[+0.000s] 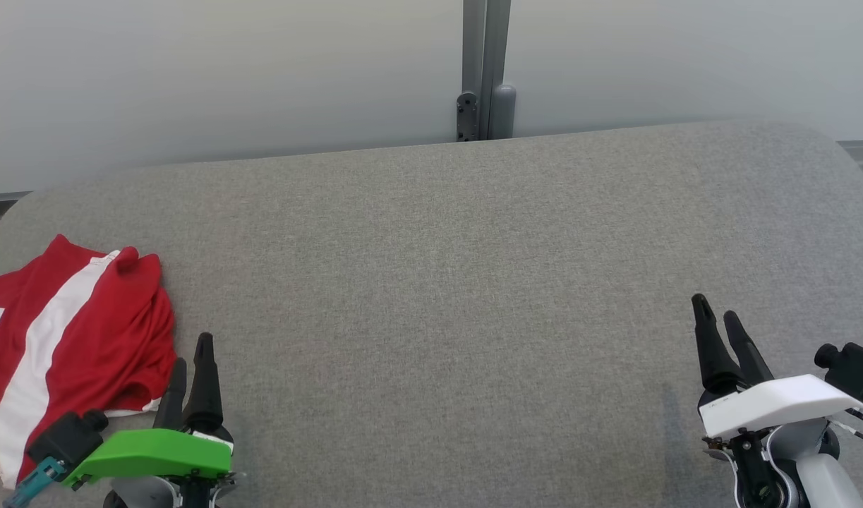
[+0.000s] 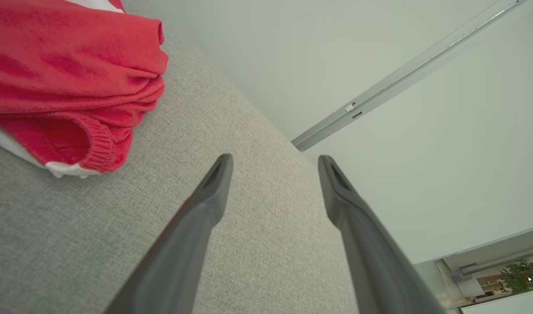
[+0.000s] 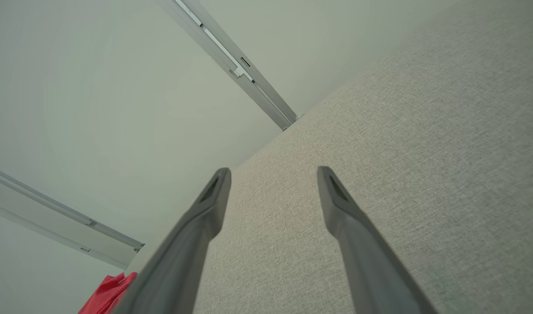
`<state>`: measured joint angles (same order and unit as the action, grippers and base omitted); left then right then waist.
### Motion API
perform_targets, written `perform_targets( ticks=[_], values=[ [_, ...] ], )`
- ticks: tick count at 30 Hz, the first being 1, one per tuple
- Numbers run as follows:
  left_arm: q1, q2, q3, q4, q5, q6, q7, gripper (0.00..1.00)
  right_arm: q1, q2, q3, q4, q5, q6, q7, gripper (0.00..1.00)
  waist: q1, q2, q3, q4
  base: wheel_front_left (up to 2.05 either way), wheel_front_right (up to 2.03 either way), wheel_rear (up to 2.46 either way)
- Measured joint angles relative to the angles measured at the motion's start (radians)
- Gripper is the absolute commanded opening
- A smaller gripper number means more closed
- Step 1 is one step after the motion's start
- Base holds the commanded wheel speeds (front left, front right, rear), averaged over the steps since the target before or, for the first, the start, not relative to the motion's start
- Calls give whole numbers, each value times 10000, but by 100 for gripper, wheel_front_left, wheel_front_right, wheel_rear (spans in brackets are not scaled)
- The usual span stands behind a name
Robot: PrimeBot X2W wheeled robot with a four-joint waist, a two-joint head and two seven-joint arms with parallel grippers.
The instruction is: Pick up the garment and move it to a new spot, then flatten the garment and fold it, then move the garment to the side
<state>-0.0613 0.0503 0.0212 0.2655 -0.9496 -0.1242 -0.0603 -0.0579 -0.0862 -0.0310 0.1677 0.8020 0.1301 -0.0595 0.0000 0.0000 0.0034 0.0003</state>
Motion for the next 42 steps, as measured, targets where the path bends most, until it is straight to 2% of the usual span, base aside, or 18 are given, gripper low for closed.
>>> perform_targets(
  ticks=[16, 30, 42],
  values=[
    [127, 35, -226, 180, 2719, 6, -493, 100, -31, -73, 42, 520, -2642, 2, -483, 100, 0, 0, -27, -75, 0, 0, 0],
    [199, 169, -305, 174, 4305, 2, -882, 100, -21, -59, -31, 506, -4341, 2, -878, 100, 0, 0, -29, -45, 0, 0, 0],
    [234, 174, -334, 178, 5490, -2, -1172, 100, 1, -96, -12, 378, -5317, 4, -1183, 100, 0, 0, -34, 27, 0, 0, 0]
  ],
)
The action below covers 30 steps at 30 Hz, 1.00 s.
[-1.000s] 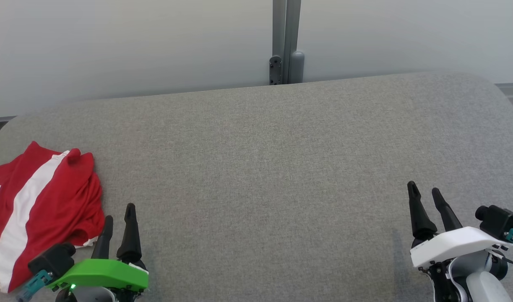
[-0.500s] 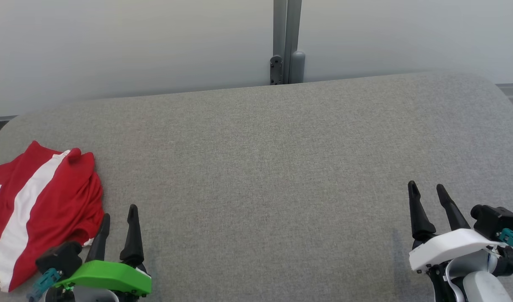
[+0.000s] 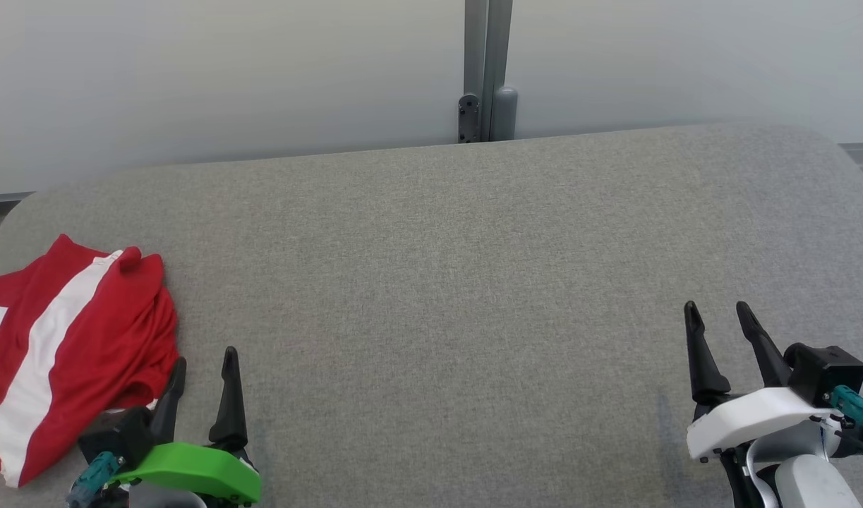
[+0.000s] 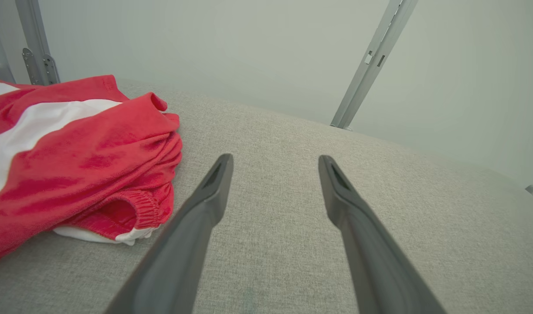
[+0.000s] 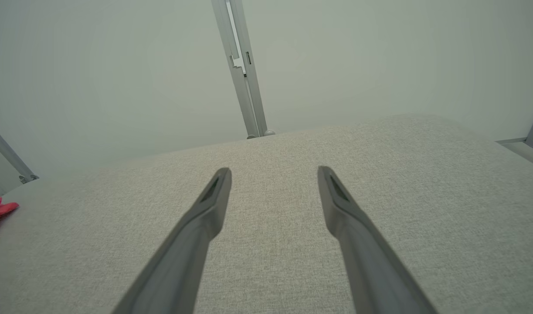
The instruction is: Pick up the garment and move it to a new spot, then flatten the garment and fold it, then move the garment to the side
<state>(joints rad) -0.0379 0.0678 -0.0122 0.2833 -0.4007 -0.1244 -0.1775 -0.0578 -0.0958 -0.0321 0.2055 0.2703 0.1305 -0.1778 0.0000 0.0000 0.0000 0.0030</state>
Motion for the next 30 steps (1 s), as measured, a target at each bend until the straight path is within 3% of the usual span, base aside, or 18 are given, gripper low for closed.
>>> perform_targets(
  ticks=[30],
  values=[
    [147, 44, 77, 2, 2495, -44, -631, 100, 267, 186, -276, -17, -2163, 0, -619, 100, 0, 0, -18, 29, 0, 0, 0]
  ],
)
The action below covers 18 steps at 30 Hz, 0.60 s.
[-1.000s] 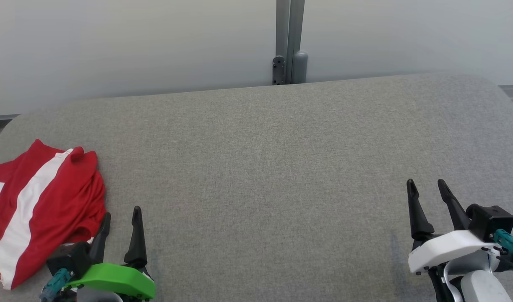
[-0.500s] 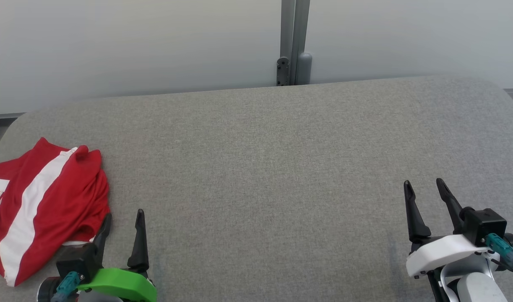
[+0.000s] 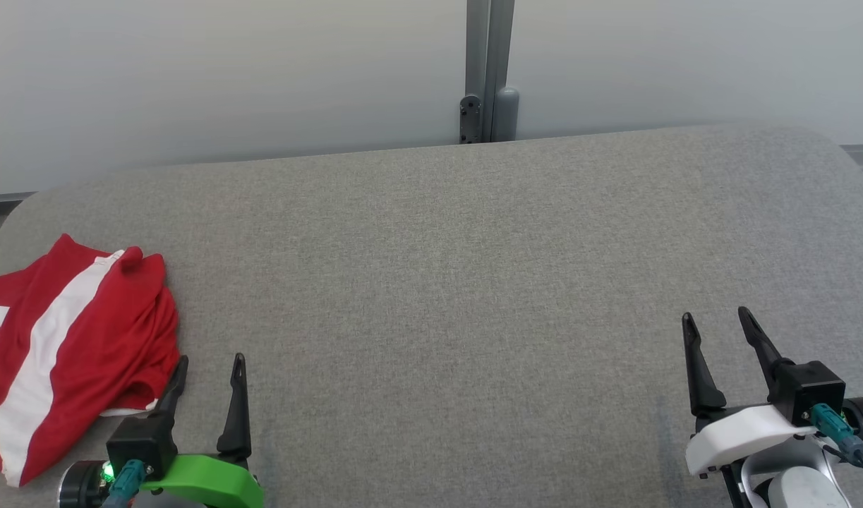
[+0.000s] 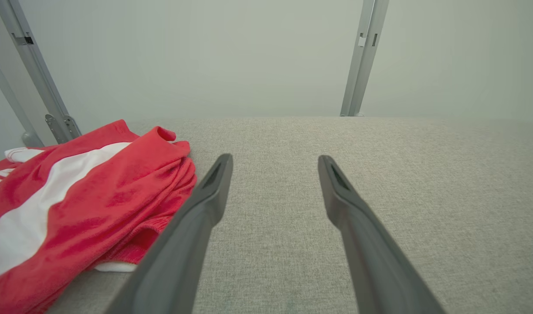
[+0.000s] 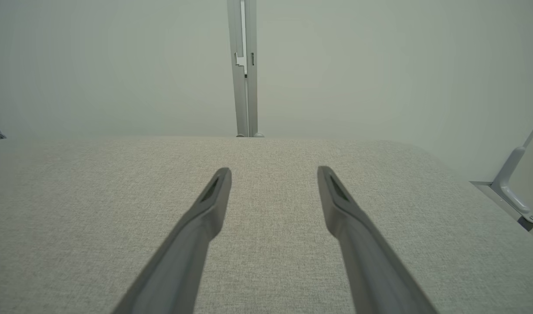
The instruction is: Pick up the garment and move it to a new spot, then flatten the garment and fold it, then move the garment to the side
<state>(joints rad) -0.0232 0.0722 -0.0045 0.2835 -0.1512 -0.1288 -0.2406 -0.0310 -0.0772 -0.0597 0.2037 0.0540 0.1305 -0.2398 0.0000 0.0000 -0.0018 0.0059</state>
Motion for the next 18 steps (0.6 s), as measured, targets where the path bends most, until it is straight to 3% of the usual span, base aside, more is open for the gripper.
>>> perform_targets(
  ticks=[18],
  values=[
    [-8, -25, -8, 426, 336, -6, -232, 100, 128, 29, 6, 127, -477, 2, -221, 100, 0, 0, -21, 41, 0, 0, 0]
  ],
)
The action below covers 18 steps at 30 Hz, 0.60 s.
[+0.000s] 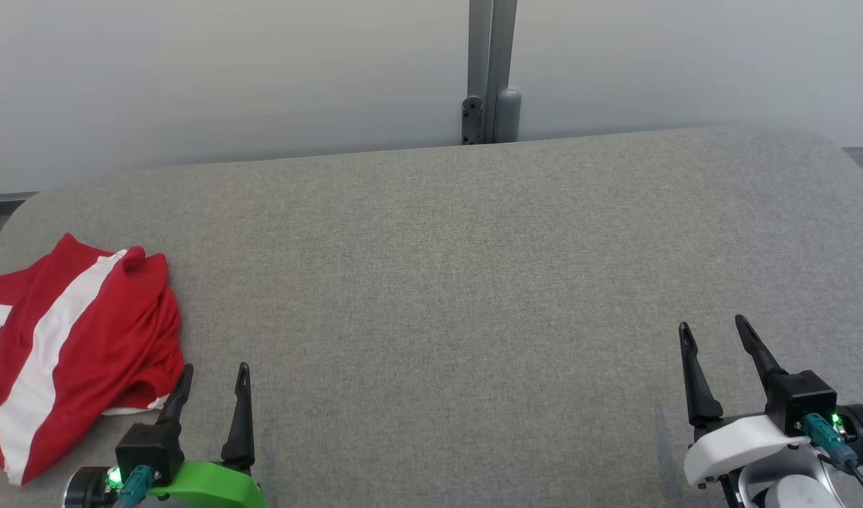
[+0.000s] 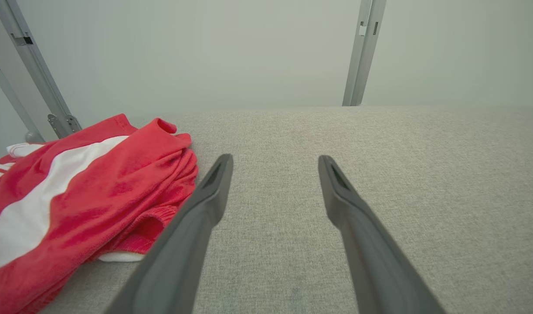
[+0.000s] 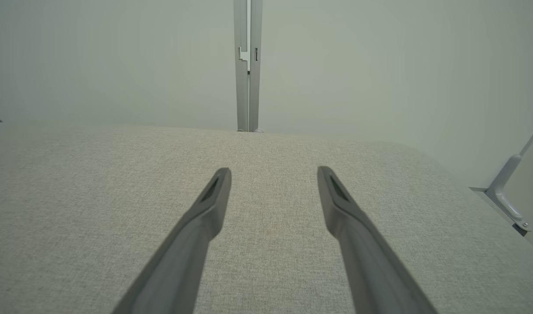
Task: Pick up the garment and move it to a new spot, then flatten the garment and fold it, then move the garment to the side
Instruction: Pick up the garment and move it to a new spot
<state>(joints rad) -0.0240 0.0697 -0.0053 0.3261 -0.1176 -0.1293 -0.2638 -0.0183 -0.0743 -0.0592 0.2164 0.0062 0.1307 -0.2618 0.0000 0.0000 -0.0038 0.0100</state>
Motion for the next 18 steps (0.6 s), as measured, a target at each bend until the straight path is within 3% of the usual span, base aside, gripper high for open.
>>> perform_targets(
  ticks=[18],
  values=[
    [-78, 46, -196, 67, -59, -23, 0, 100, 156, 46, -75, 63, 144, 0, -2, 100, 0, 0, -20, 208, 0, 0, 0]
  ],
)
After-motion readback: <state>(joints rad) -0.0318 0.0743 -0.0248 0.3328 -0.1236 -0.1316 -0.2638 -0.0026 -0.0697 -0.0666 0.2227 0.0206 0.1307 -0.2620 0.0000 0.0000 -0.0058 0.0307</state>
